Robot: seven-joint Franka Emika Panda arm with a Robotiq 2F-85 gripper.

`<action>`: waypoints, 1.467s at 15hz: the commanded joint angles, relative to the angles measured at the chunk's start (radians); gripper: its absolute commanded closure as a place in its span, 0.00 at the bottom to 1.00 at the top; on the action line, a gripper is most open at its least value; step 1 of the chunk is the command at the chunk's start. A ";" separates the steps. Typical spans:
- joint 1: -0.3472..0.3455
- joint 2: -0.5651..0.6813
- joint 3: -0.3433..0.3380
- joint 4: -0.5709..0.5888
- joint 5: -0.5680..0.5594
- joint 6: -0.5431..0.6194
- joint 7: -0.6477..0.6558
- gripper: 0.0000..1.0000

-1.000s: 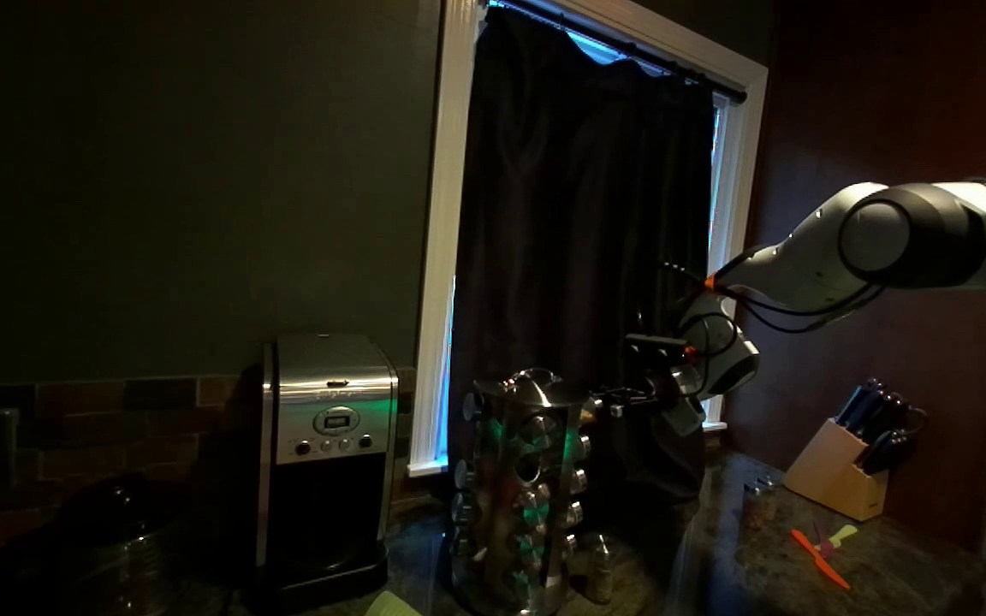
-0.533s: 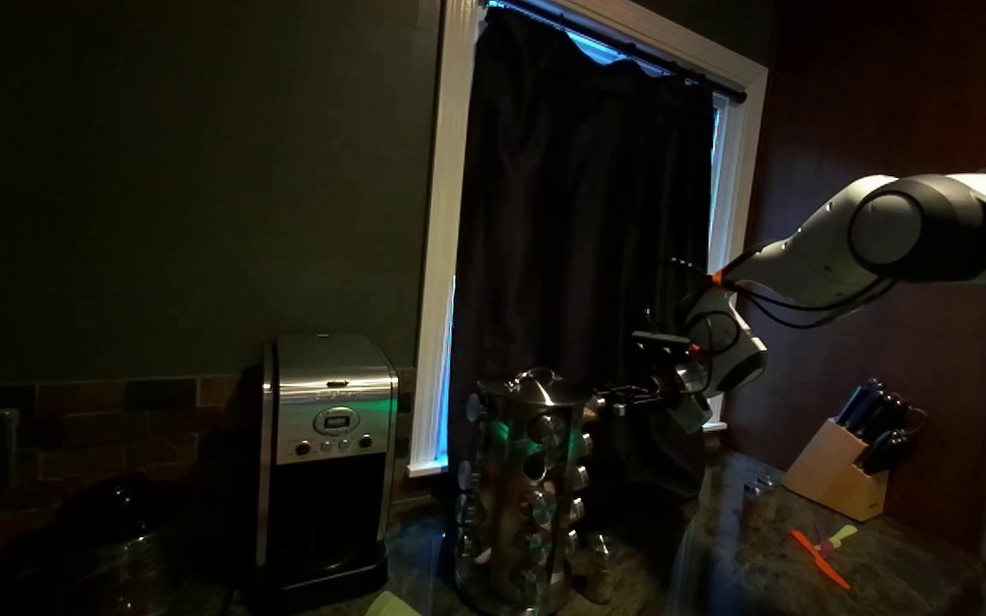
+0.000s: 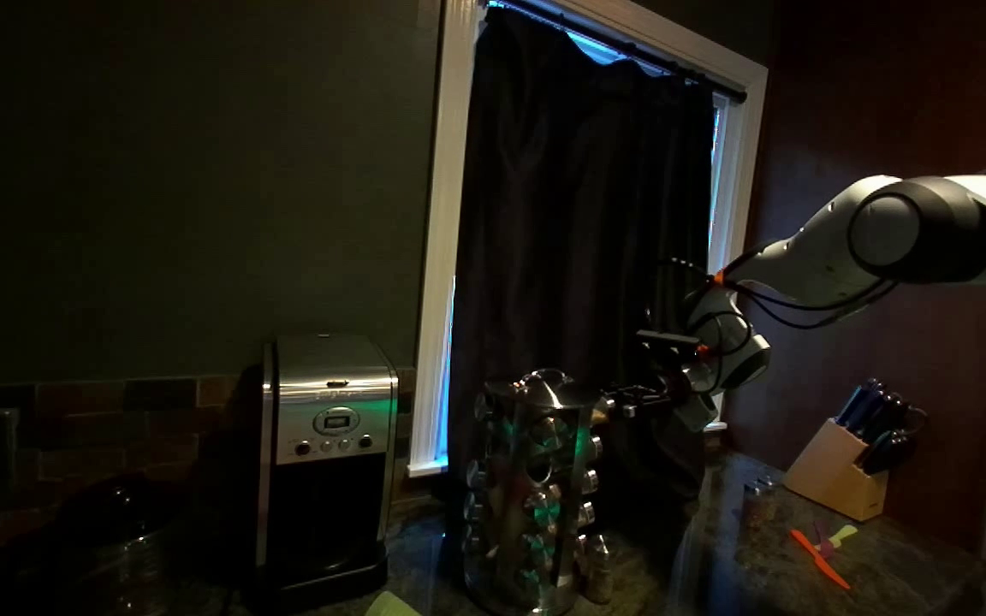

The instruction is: Move the seasoning rack to the right, remove one container from the rack and put it next to the other containers on the right

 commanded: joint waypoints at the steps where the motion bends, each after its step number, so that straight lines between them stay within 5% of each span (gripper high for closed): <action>1: -0.003 -0.044 -0.019 -0.027 0.024 0.023 0.006 0.76; 7: 0.006 -0.094 -0.029 -0.082 0.072 0.141 -0.001 0.76; 16: -0.033 -0.045 -0.025 -0.055 0.026 -0.008 -0.068 0.76; 22: -0.040 -0.029 -0.037 -0.058 0.010 -0.007 -0.085 0.76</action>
